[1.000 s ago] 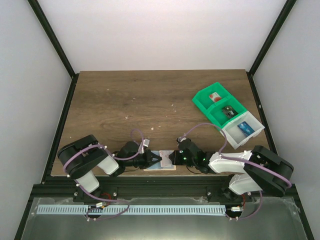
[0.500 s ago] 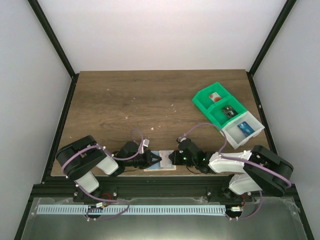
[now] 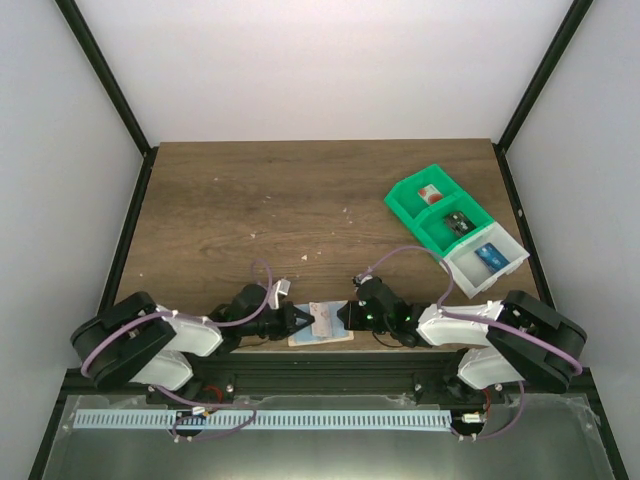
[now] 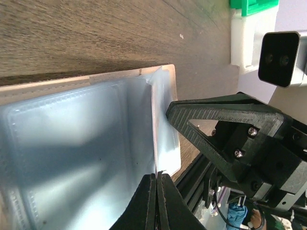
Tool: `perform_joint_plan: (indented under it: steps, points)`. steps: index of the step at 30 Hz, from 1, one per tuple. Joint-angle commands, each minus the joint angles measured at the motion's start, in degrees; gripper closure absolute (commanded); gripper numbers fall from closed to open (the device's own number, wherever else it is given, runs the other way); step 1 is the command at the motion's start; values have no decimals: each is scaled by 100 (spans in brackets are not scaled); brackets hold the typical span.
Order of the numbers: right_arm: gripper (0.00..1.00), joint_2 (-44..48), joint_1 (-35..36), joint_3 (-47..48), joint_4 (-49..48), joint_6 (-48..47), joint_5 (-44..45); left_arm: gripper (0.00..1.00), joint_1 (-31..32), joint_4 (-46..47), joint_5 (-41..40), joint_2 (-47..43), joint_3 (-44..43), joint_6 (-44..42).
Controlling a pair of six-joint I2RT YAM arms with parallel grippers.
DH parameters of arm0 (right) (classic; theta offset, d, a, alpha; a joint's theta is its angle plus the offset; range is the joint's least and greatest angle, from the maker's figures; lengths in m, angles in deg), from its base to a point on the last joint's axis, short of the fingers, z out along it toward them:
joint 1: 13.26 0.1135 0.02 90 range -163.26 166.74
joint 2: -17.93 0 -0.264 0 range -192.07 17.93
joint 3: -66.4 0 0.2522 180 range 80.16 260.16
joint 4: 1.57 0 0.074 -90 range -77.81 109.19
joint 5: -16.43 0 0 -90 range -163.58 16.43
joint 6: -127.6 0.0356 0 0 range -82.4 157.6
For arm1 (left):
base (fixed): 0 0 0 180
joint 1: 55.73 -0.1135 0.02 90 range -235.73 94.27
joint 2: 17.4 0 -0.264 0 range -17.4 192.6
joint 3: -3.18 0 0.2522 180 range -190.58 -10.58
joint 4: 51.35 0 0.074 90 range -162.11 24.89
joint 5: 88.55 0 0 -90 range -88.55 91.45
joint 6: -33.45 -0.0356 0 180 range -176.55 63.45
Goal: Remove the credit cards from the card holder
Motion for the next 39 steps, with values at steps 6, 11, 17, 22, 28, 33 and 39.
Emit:
perform_joint_plan:
  steps: [6,11,17,22,28,33,39]
  points:
    - [92,33,1,-34,518,-188,-140,100,-132,-1730,-302,-1229,8,-482]
    - [89,469,5,155,659,-678,-397,100,-363,-2669,-300,-1995,-123,-901]
    - [84,1559,-11,817,1948,-1934,-685,100,-512,-3316,264,-2859,-566,-1474]
    - [80,2581,-63,1261,2944,-2609,-1511,100,-517,-3615,792,-3351,-800,-1899]
    - [72,2664,-121,2014,3542,-2535,-2680,100,-516,-2808,1976,-3319,-498,-1894]
    - [61,2264,-228,2405,3876,-2895,-3471,100,-505,-2128,2578,-3239,-206,-1772]
    - [51,1849,-384,2868,4269,-3226,-3247,100,-476,-1784,2852,-3233,-26,-1817]
